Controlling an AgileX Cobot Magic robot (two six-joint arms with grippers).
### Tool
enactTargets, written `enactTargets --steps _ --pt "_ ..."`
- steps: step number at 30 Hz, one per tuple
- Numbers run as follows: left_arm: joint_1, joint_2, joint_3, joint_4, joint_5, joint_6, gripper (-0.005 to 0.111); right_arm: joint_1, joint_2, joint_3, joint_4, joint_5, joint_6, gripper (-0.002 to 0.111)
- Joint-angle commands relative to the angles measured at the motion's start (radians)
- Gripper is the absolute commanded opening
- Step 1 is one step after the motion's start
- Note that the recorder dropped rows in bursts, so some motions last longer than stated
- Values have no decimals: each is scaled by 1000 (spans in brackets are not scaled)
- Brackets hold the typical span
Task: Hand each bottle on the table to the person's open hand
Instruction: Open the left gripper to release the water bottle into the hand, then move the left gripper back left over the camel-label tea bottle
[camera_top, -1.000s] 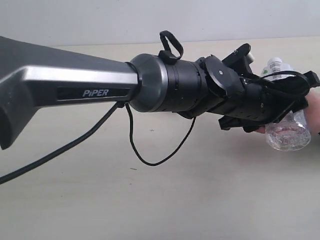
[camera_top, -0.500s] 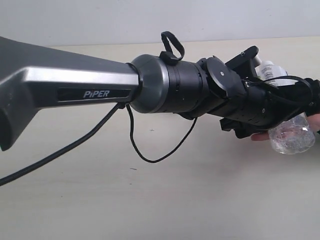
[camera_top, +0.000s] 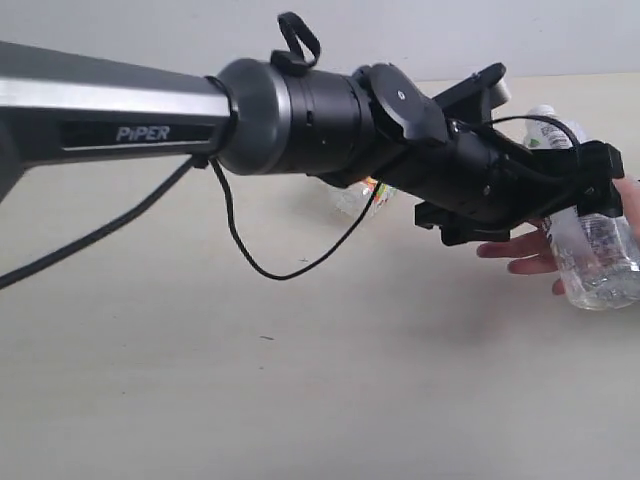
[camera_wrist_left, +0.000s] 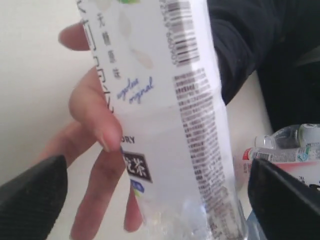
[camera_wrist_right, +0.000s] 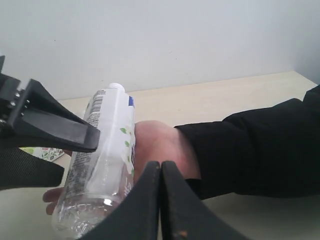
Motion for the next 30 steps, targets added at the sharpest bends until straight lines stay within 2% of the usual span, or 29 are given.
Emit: enactTargets --steps 1,6,8,12,16,17,19,25,30 --pt "40 -70 -2 83 87 19 93 3 -6 4 -4 -8 0 0" --pt "73 -144 -2 147 138 19 92 3 -6 4 -4 -8 0 0" --pt "83 -176 -2 188 147 19 85 3 -6 4 -4 -8 0 0" --pt "88 -230 -2 314 179 20 53 3 -6 4 -4 -8 0 0" --pt "90 -279 -2 462 259 20 6 3 -6 4 -4 -8 0 0" --pt "90 -300 -2 546 288 12 2 3 -6 4 -4 -8 0 0" --pt "92 -326 -2 640 334 -39 2 3 -6 4 -4 -8 0 0" --pt "109 -359 -1 780 499 -63 2 3 -6 4 -4 -8 0 0" --pt "111 -363 41 963 529 -120 2 3 -6 4 -4 -8 0 0"
